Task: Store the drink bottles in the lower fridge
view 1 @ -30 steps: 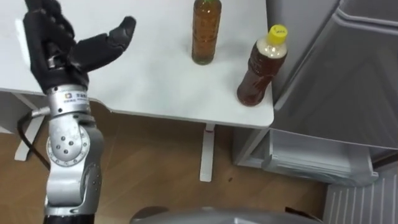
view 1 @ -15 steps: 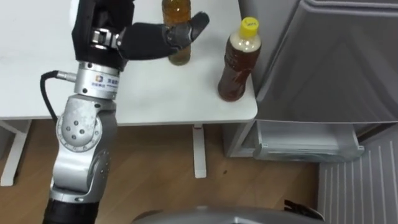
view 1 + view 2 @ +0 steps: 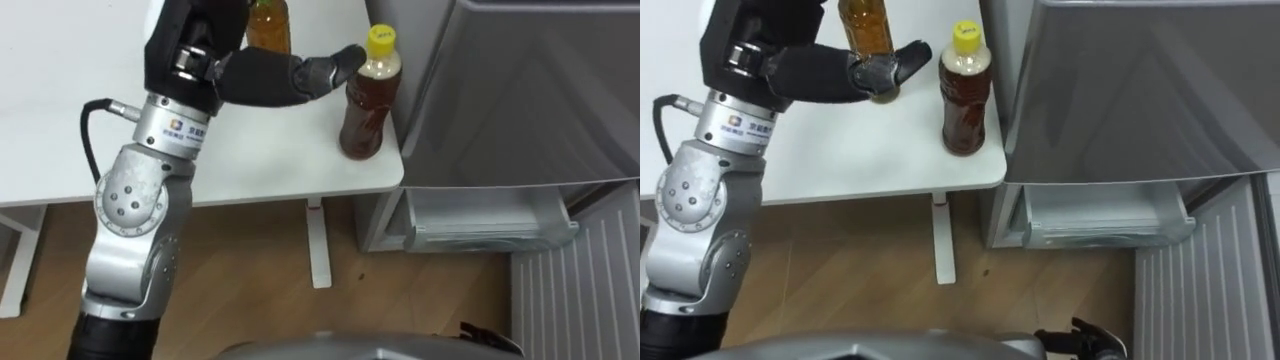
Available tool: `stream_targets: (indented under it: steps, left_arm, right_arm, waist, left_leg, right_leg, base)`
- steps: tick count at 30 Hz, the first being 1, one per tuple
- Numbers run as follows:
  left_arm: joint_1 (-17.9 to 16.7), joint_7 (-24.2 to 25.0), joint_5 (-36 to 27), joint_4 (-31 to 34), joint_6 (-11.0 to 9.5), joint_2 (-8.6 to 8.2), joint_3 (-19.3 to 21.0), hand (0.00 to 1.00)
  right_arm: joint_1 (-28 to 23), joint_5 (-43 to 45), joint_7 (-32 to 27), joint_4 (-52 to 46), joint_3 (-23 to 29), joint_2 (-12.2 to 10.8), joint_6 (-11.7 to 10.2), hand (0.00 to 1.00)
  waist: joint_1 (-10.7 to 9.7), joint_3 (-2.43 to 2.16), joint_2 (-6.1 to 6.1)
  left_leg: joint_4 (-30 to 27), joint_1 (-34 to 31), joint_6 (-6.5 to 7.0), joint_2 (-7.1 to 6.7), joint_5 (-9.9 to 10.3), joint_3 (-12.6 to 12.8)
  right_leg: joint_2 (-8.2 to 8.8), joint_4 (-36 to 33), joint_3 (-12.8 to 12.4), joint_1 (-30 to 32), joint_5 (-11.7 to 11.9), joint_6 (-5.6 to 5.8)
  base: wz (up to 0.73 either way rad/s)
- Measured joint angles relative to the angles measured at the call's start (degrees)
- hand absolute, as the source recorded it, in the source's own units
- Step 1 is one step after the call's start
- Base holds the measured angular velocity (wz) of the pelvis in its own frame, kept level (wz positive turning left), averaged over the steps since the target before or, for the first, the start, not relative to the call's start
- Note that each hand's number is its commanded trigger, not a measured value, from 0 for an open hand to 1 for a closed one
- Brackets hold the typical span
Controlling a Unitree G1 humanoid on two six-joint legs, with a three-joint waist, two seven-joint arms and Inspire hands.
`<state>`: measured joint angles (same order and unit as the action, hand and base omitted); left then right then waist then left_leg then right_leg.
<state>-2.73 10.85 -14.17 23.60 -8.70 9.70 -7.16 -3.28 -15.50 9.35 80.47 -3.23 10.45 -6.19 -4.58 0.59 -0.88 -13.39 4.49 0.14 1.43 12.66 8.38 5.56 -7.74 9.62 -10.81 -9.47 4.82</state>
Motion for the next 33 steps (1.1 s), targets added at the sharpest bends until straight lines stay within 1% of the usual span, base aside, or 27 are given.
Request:
stream_targets:
  steps: [2,3,6,13,15,16,17,18,20,21,22,25,29,31,33]
  left_arm:
    - [0.12,0.21,-0.51,0.04,0.01,-0.04,0.00,0.00]
    - [0.12,0.47,-0.91,0.04,0.02,-0.04,0.00,0.00]
    - [0.12,1.52,-1.13,0.04,0.03,-0.01,-0.55,0.00]
    - [0.11,4.35,-0.64,0.00,0.17,0.00,-1.62,0.00]
    - [0.11,4.86,-0.59,-0.10,0.71,0.13,-2.23,0.00]
    - [0.11,5.28,-0.58,-0.23,1.32,0.17,-2.74,0.00]
    - [0.11,5.73,-0.53,-0.35,1.87,0.20,-3.36,0.00]
    - [0.11,5.93,-0.42,-0.43,2.24,0.19,-3.59,0.00]
    - [0.11,6.28,1.62,-0.46,3.53,0.26,-4.88,0.00]
    - [0.11,6.35,2.25,-0.47,3.85,0.29,-5.23,0.00]
    - [0.11,6.81,3.73,-0.47,4.64,0.29,-5.86,0.00]
    - [0.11,8.21,5.67,-0.48,6.29,0.39,-7.14,0.00]
    - [0.11,8.54,8.30,-0.59,7.62,0.41,-8.46,0.00]
    - [0.10,8.56,8.32,-1.28,7.91,0.43,-9.12,0.00]
    - [0.11,8.27,8.26,-2.88,7.47,0.53,-9.52,0.00]
  right_arm:
    - [-0.01,0.00,0.00,-0.02,0.00,0.09,0.03,0.00]
    - [-0.03,0.03,0.00,-0.06,0.00,0.11,0.04,0.00]
    - [0.00,0.27,0.01,-0.12,-0.07,0.26,0.07,0.00]
    - [0.07,0.40,0.03,-0.10,-0.13,0.22,0.05,0.00]
    - [0.08,0.55,0.03,-0.11,-0.20,0.19,0.11,0.00]
    - [0.18,0.62,0.03,-0.11,-0.30,0.14,0.17,0.00]
    - [0.40,0.87,0.04,-0.11,-0.49,0.14,0.43,0.00]
    - [0.51,0.96,0.04,-0.11,-0.55,0.13,0.66,0.00]
    - [0.78,1.36,0.03,-0.52,-0.67,-0.04,1.41,0.00]
    - [0.80,1.38,0.04,-0.58,-0.72,-0.04,1.47,0.00]
    - [0.84,1.41,0.09,-0.72,-0.89,-0.01,1.85,0.00]
    - [1.16,1.55,0.16,-0.93,-1.50,0.05,2.30,0.00]
    - [1.13,2.31,0.14,-1.90,-2.31,0.15,2.57,0.00]
    - [1.14,2.28,0.11,-1.93,-2.44,0.17,2.63,0.00]
    - [1.14,2.08,-0.02,-2.20,-3.32,0.24,2.62,0.00]
  waist:
    - [-0.01,-0.12,0.15]
    - [-0.02,-0.10,0.08]
    - [0.07,-0.30,0.02]
    - [-0.01,-0.15,-0.27]
    - [-0.02,-0.05,-0.42]
    - [-0.18,0.02,-0.54]
    - [-0.18,0.20,-0.74]
    - [-0.13,0.26,-0.84]
    - [-0.10,0.42,-1.09]
    - [-0.33,0.45,-1.14]
    - [-0.46,0.49,-1.20]
    - [-0.52,0.44,-1.32]
    - [-0.51,0.31,-1.33]
    - [-0.29,0.27,-1.29]
    - [-0.19,0.18,-1.19]
  left_leg:
    - [-0.02,0.00,-0.01,0.07,0.00,0.16]
    - [-0.02,0.00,-0.02,0.08,-0.01,0.19]
    - [-0.02,-0.14,-0.03,0.13,-0.02,0.37]
    - [0.02,0.20,-0.03,0.19,-0.03,0.80]
    - [0.33,0.24,-0.06,0.18,-0.05,0.84]
    - [0.60,0.38,-0.10,0.17,-0.10,0.93]
    - [0.66,0.82,-0.14,0.17,-0.14,1.14]
    - [0.69,1.00,-0.18,0.17,-0.19,1.28]
    - [0.85,1.07,-0.19,0.22,-0.19,1.44]
    - [0.86,1.07,-0.19,0.22,-0.19,1.41]
    - [0.90,1.05,-0.20,0.21,-0.18,1.25]
    - [1.12,0.98,-0.20,0.21,-0.18,1.24]
    - [1.11,0.59,-0.20,0.21,-0.18,1.52]
    - [1.25,0.81,-0.20,0.22,-0.18,1.84]
    - [1.28,0.81,-0.20,0.22,-0.17,2.01]
  right_leg:
    - [-0.04,0.00,-0.09,0.05,0.01,-0.01]
    - [-0.04,-0.01,-0.08,0.06,0.00,-0.01]
    - [-0.04,-0.22,-0.11,0.77,0.03,-0.04]
    - [-0.04,-0.22,-0.26,0.91,0.04,-0.07]
    - [-0.04,-0.22,-0.24,0.83,0.04,-0.07]
    - [-0.04,-0.22,-0.29,0.87,0.04,-0.07]
    - [-0.04,-0.21,-0.42,0.90,0.04,-0.07]
    - [-0.04,-0.22,-0.57,0.90,0.04,-0.07]
    - [-0.11,-0.18,-0.81,0.93,0.04,-0.07]
    - [-0.11,-0.17,-0.81,0.94,0.04,-0.07]
    - [-0.11,-0.15,-0.81,0.96,0.04,-0.07]
    - [-0.14,-0.20,-0.90,1.23,0.04,-0.07]
    - [-0.16,-0.26,-1.09,1.80,0.04,-0.07]
    - [-0.17,-0.26,-1.41,1.78,0.04,-0.07]
    - [-0.16,-0.29,-1.60,1.82,0.04,-0.07]
  base:
    - [-0.05]
    - [-0.03]
    - [-0.02]
    - [-0.02]
    - [0.00]
    - [-0.04]
    - [-0.07]
    - [-0.10]
    - [-0.06]
    - [0.00]
    - [0.00]
    - [0.00]
    - [0.00]
    - [-0.07]
    - [-0.06]
